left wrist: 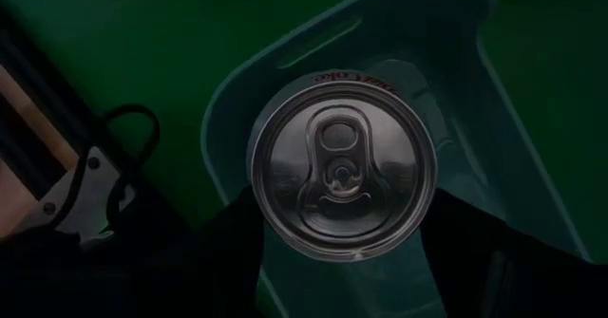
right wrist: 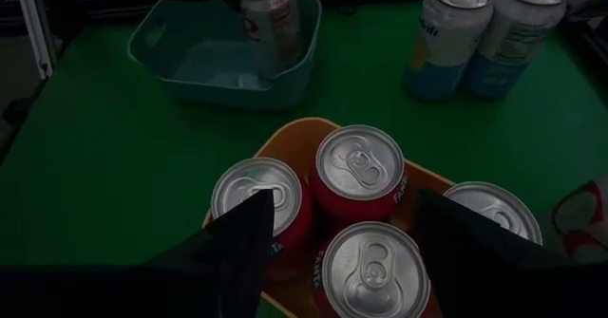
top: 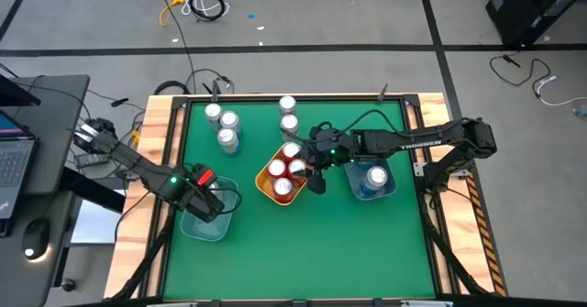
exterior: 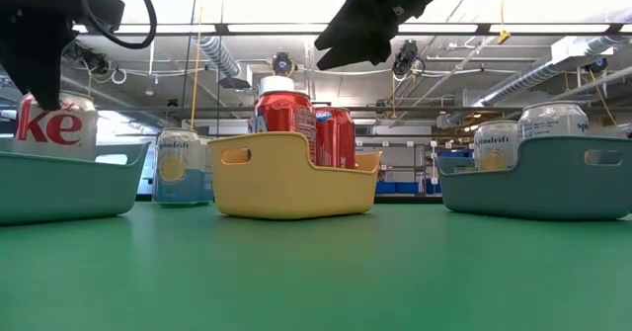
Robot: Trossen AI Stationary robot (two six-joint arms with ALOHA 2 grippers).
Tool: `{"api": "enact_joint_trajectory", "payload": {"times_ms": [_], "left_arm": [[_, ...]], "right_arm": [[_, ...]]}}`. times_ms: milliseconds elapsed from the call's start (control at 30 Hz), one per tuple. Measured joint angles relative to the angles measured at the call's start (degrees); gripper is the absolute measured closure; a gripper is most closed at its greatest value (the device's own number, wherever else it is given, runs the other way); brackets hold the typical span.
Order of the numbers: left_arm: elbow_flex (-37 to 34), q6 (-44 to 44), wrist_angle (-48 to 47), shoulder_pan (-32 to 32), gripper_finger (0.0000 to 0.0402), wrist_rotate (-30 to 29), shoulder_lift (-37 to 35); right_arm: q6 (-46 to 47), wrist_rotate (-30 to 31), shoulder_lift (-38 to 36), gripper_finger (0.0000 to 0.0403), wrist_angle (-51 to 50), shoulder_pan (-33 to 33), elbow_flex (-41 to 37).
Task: Sort soda cans
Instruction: Put the bottom left white soda can into the green bin, then put the bottom blue and white soda can into the blue bin
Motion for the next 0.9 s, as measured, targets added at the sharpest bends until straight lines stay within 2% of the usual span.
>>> {"api": "enact_joint_trajectory", "payload": {"times_ms": [100,300,400,533,667,800,900], "left_arm": [[0.00,0.71,0.03,0.01,0.0156,0.29,0.00],[-0.24,1.28,-0.36,0.01,0.0042,2.94,0.13],[-0.22,2.12,-0.66,0.01,0.0015,4.23,0.13],[0.32,2.51,-1.13,0.01,0.0009,4.48,0.13],[3.81,2.76,-4.26,0.01,0.0011,3.44,0.15],[9.93,2.78,-10.09,0.00,0.0012,-1.25,0.13],[14.86,3.10,-13.32,-0.25,0.0013,-8.64,0.03]], "right_arm": [[0.02,0.00,0.00,0.0165,-0.17,0.04,0.00],[-0.05,0.00,0.00,0.0165,0.14,0.04,0.00],[-0.11,0.00,0.00,0.0163,0.98,0.04,0.00],[-0.15,0.00,0.00,0.0158,1.05,0.04,0.00],[-0.15,0.00,0.00,0.0154,1.08,0.04,0.00],[-0.17,0.00,0.00,0.0149,1.87,0.04,0.00],[-0.18,0.00,0.00,0.0144,2.94,0.04,0.00]]}}
